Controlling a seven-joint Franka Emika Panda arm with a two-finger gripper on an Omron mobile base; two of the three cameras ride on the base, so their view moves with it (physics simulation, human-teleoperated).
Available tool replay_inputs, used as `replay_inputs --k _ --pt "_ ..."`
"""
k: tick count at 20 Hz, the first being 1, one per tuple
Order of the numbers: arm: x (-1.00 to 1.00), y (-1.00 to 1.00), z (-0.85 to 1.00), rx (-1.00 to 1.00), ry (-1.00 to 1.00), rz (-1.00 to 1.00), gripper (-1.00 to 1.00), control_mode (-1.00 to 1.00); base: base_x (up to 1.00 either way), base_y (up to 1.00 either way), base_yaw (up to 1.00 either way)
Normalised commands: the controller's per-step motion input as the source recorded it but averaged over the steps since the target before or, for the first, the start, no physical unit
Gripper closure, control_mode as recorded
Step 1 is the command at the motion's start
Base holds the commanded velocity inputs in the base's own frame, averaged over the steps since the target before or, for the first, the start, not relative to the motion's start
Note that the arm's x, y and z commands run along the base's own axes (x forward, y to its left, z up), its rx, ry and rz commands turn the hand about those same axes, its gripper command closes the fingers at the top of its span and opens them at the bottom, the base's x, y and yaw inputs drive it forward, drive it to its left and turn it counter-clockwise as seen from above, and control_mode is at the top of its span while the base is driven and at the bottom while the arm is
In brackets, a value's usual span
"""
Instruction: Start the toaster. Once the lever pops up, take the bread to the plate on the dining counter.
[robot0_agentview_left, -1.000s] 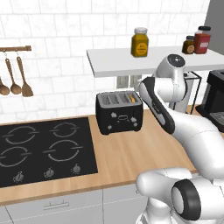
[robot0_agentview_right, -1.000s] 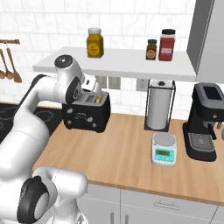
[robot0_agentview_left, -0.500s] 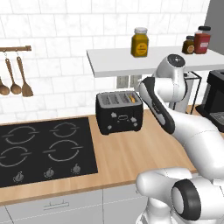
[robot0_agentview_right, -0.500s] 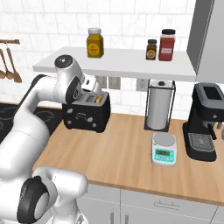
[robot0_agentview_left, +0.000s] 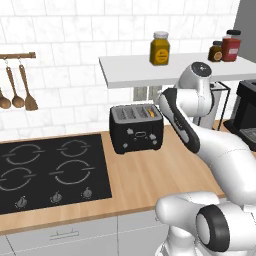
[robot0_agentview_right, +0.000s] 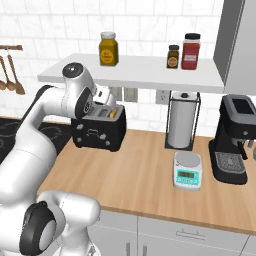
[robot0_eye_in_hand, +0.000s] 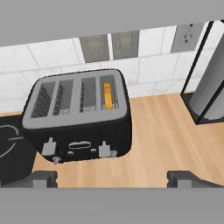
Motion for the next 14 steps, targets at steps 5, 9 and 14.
replay_inputs --k 5,9,14 --pt "0.0 0.0 0.0 0.0 0.0 0.0 -1.0 -1.0 0.0 0.0 0.0" --pt "0.0 0.0 0.0 0.0 0.0 0.0 -1.0 -1.0 0.0 0.0 0.0" --pt "0.0 0.0 0.0 0.0 0.0 0.0 -1.0 -1.0 0.0 0.0 0.0"
